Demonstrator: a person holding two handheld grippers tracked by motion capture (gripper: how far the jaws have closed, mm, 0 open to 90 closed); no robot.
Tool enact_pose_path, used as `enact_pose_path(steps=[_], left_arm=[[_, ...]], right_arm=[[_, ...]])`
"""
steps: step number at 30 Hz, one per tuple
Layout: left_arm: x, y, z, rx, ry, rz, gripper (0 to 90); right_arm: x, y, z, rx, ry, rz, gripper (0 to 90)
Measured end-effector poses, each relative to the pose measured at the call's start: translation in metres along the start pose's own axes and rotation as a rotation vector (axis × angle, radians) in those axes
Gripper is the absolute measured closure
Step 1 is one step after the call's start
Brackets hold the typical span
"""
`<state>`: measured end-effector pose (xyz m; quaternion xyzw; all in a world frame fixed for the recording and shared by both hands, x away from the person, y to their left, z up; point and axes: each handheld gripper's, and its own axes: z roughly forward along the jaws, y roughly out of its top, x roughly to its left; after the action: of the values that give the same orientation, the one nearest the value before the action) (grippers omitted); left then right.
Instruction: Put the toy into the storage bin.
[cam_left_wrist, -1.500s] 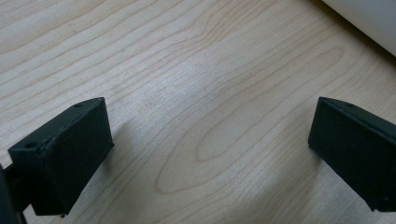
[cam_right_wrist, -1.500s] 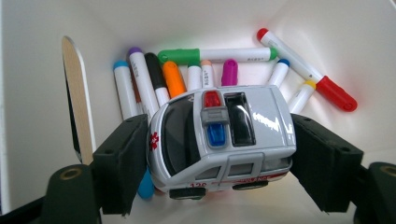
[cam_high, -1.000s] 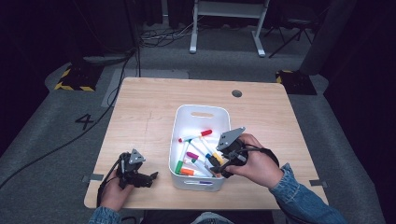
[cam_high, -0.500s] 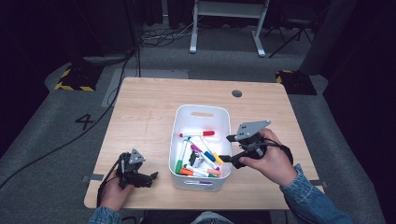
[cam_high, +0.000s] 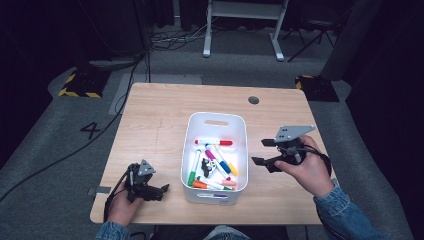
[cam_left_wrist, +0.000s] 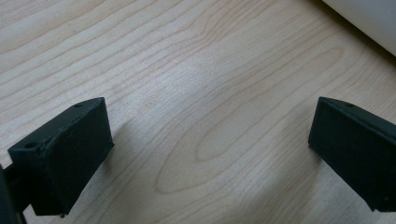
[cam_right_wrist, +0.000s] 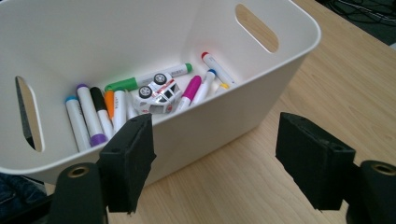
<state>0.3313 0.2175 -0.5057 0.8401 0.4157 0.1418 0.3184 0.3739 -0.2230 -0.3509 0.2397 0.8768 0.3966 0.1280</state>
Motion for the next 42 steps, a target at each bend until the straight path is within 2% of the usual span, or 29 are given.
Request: enact_pose_path(steps=[11,25,33,37,39,42], left_arm=[[0.000,0.000,0.000,0.002,-0.002,0.001,0.0],[0.000,0.000,0.000,-0.001,0.001,0.001,0.0],[0.000,0.000,0.000,0.000,-0.001,0.000,0.0],[0.000,0.000,0.000,-0.001,0.000,0.001,0.0],[0.000,0.000,0.000,0.000,-0.001,0.000,0.0],[0.000,0.000,0.000,0.000,-0.001,0.000,0.0]], right_arm=[[-0.024,-0.030,-0.017,-0.005,-0.080,0.085,28.8],[-0.047,-0.071,-0.029,0.032,-0.148,0.183,28.7],[-0.057,-0.098,-0.032,0.053,-0.176,0.225,28.6],[-0.061,-0.112,-0.031,0.062,-0.172,0.254,28.1],[-0.062,-0.119,-0.029,0.063,-0.169,0.285,27.5],[-0.063,-0.128,-0.026,0.072,-0.167,0.294,27.1]])
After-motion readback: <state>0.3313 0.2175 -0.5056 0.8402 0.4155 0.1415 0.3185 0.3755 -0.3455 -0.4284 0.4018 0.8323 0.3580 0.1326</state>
